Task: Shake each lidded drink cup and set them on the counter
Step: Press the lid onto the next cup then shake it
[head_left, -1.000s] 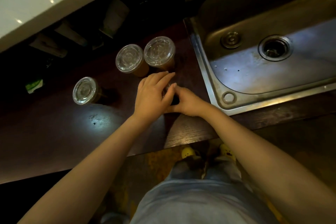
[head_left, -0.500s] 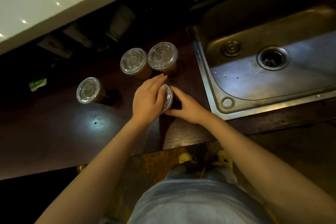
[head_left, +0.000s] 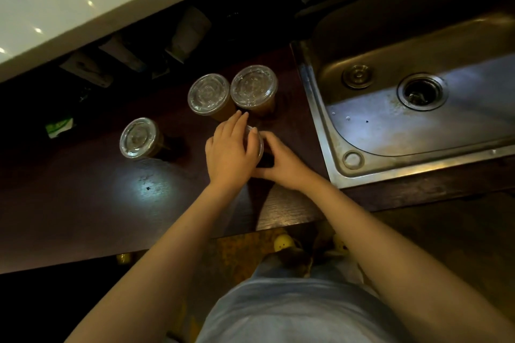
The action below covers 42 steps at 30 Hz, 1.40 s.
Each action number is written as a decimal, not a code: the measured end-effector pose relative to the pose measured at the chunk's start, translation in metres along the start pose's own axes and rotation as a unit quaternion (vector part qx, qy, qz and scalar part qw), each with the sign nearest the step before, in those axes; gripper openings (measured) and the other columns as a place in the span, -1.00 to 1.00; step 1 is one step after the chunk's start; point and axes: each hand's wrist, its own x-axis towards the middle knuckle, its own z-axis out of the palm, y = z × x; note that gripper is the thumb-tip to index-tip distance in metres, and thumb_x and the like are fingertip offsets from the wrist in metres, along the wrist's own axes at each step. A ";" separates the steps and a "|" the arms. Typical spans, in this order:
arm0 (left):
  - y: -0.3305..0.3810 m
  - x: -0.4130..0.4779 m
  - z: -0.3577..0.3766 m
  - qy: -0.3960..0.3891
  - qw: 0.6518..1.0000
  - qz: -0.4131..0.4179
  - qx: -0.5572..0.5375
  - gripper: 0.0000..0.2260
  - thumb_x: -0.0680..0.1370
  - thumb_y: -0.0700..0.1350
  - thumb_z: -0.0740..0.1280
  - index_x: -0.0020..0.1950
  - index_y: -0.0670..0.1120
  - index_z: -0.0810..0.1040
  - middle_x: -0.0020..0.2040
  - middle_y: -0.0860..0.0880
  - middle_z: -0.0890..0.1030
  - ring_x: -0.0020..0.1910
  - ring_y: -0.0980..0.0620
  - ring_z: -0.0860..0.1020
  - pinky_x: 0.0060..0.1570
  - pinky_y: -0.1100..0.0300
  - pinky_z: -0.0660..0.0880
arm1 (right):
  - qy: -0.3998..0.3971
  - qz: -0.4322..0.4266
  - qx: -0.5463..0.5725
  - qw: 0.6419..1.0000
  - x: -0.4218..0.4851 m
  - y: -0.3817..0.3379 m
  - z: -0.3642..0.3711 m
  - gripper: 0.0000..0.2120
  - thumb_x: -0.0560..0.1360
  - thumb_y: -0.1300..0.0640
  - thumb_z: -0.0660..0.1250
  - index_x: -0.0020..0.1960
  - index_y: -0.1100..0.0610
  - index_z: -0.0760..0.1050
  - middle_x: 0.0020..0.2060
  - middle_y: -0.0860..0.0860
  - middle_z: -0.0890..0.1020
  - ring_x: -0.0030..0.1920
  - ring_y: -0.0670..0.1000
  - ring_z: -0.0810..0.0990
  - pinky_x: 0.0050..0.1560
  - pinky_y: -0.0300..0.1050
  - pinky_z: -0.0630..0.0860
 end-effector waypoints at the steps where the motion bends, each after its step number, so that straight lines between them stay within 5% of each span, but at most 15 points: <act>1: -0.003 0.000 -0.002 -0.004 0.999 0.030 -0.010 -0.51 0.53 0.10 0.04 0.40 -0.03 0.40 0.42 0.01 0.40 0.39 0.03 0.34 0.29 -0.01 0.30 | -0.032 0.009 0.006 0.999 0.001 -0.001 -0.005 -0.22 0.33 0.23 0.52 0.43 0.14 0.19 0.38 0.09 0.37 0.38 0.00 0.35 0.40 -0.05 0.31; 4: -0.008 0.003 -0.005 -0.018 0.997 0.071 -0.028 -0.51 0.52 0.11 0.06 0.39 -0.03 0.42 0.42 0.00 0.40 0.39 0.02 0.35 0.31 -0.06 0.33 | -0.061 0.015 -0.010 0.998 0.003 -0.003 -0.006 -0.19 0.35 0.24 0.50 0.47 0.10 0.15 0.42 0.03 0.34 0.40 -0.07 0.30 0.39 -0.19 0.26; 7: -0.002 0.002 0.000 -0.014 1.000 0.000 0.009 -0.49 0.55 0.13 0.11 0.45 -0.05 0.31 0.47 -0.08 0.31 0.45 -0.04 0.25 0.39 -0.07 0.20 | 0.017 0.002 -0.021 1.000 0.001 -0.004 0.006 -0.27 0.30 0.23 0.53 0.39 0.15 0.29 0.31 0.06 0.47 0.32 -0.01 0.42 0.33 -0.06 0.37; 10: 0.004 -0.002 0.004 0.001 0.998 -0.058 0.039 -0.50 0.55 0.13 0.17 0.46 -0.02 0.29 0.38 -0.07 0.40 0.36 -0.07 0.32 0.25 -0.08 0.27 | 0.064 -0.003 -0.052 0.997 0.001 0.001 0.013 -0.31 0.28 0.18 0.55 0.33 0.18 0.33 0.23 0.09 0.50 0.27 0.05 0.46 0.27 0.01 0.41; 13: 0.003 0.000 0.004 -0.001 0.997 -0.067 0.026 -0.50 0.53 0.15 0.19 0.43 0.01 0.32 0.34 -0.04 0.42 0.33 -0.04 0.34 0.16 -0.07 0.34 | 0.044 -0.008 -0.057 0.997 0.001 0.001 0.013 -0.27 0.29 0.15 0.54 0.37 0.17 0.30 0.27 0.09 0.47 0.31 0.01 0.42 0.31 0.02 0.38; 16: 0.002 0.001 0.005 0.002 0.998 -0.062 0.030 -0.49 0.51 0.18 0.17 0.41 0.01 0.35 0.32 -0.03 0.44 0.31 -0.03 0.36 0.11 -0.06 0.38 | 0.014 -0.012 -0.049 0.999 0.002 -0.001 0.007 -0.23 0.33 0.20 0.52 0.43 0.16 0.23 0.35 0.08 0.41 0.35 -0.06 0.34 0.34 -0.18 0.29; 24: 0.004 0.003 -0.004 -0.018 0.998 -0.056 0.006 -0.53 0.51 0.16 0.23 0.39 0.02 0.39 0.32 -0.01 0.45 0.31 -0.02 0.36 0.12 -0.03 0.38 | -0.002 0.030 -0.028 0.999 0.002 -0.011 0.002 -0.28 0.33 0.22 0.52 0.41 0.11 0.29 0.33 0.06 0.47 0.34 -0.04 0.39 0.36 -0.09 0.35; 29: 0.004 0.018 -0.042 -0.070 0.985 -0.076 -0.138 -0.47 0.46 0.24 0.19 0.37 0.05 0.42 0.30 0.01 0.49 0.31 0.03 0.41 0.24 0.02 0.40 | 0.028 0.014 -0.009 0.999 -0.003 -0.040 -0.002 -0.33 0.31 0.16 0.53 0.36 0.07 0.36 0.29 -0.03 0.48 0.30 -0.08 0.41 0.32 -0.12 0.37; 34: 0.020 0.037 -0.106 -0.012 0.963 -0.025 -0.268 -0.67 0.56 0.03 0.26 0.32 0.04 0.48 0.18 0.08 0.53 0.16 0.17 0.46 0.03 0.39 0.38 | 0.046 -0.063 0.004 0.997 0.003 -0.108 -0.013 -0.35 0.35 0.18 0.50 0.33 -0.08 0.29 0.23 -0.11 0.39 0.19 -0.26 0.39 0.18 -0.45 0.36; 38: 0.022 0.051 -0.155 -0.008 0.909 -0.022 -0.416 -0.58 0.48 0.16 0.28 0.30 0.06 0.49 0.26 0.02 0.56 0.23 0.11 0.50 0.29 0.10 0.41 | 0.078 -0.163 -0.077 0.981 0.015 -0.163 -0.024 -0.35 0.32 0.15 0.53 0.32 -0.03 0.33 0.18 -0.04 0.37 0.17 -0.20 0.39 0.16 -0.47 0.31; 42: 0.016 0.052 -0.193 -0.123 0.875 -0.004 -0.469 -0.43 0.41 0.41 0.18 0.25 0.09 0.54 0.21 -0.02 0.61 0.20 -0.01 0.57 0.25 -0.11 0.44 | 0.097 -0.248 -0.186 0.946 0.026 -0.210 -0.039 -0.33 0.30 0.14 0.54 0.34 0.06 0.34 0.19 0.02 0.33 0.17 -0.16 0.37 0.19 -0.50 0.27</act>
